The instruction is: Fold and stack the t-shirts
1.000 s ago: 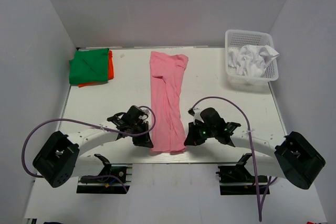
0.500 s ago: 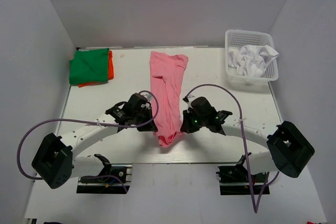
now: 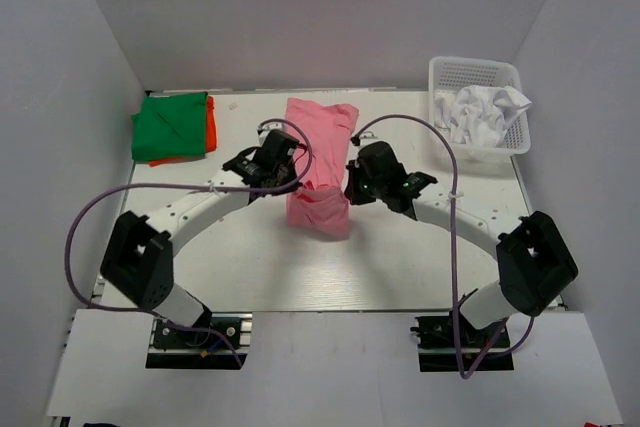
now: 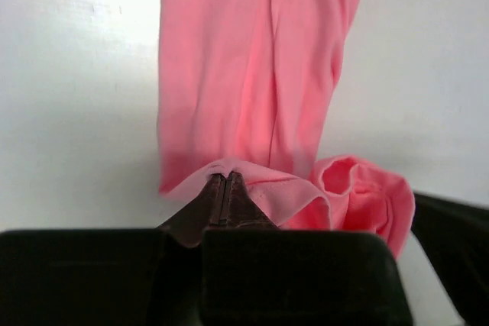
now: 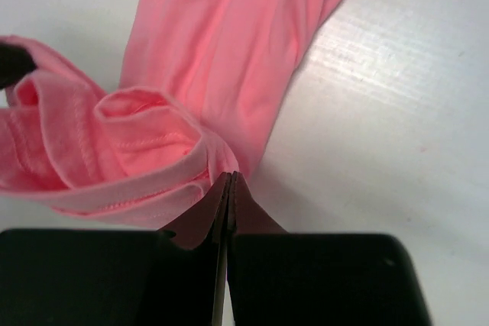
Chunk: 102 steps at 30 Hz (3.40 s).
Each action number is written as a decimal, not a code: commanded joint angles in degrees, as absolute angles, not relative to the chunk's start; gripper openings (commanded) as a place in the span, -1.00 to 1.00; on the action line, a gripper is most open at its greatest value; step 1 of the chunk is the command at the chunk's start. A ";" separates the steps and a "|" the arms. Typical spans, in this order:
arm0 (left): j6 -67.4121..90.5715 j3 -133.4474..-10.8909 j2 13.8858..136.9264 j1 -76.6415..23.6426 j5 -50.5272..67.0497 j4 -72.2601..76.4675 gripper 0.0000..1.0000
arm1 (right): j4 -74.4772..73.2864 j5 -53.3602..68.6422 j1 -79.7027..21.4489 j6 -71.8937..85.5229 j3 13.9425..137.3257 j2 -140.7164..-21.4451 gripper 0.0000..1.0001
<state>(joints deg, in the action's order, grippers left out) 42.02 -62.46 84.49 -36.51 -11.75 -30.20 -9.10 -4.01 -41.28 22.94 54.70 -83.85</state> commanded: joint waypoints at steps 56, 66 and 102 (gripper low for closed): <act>28.12 -65.67 98.89 -18.54 13.36 -18.81 1.00 | 5.69 19.06 -27.68 13.62 61.82 -100.55 0.19; 26.90 -55.20 96.06 -20.21 15.64 -11.69 0.47 | 9.58 24.17 -31.38 7.56 57.39 -102.83 0.11; 28.30 -52.57 87.80 -20.74 7.73 -18.46 -1.00 | -7.65 8.96 -32.08 7.65 53.09 -96.07 -1.00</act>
<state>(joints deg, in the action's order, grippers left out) 27.92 -55.13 89.62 -21.17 10.02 -15.88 -3.03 10.46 -32.95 7.40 55.64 -96.03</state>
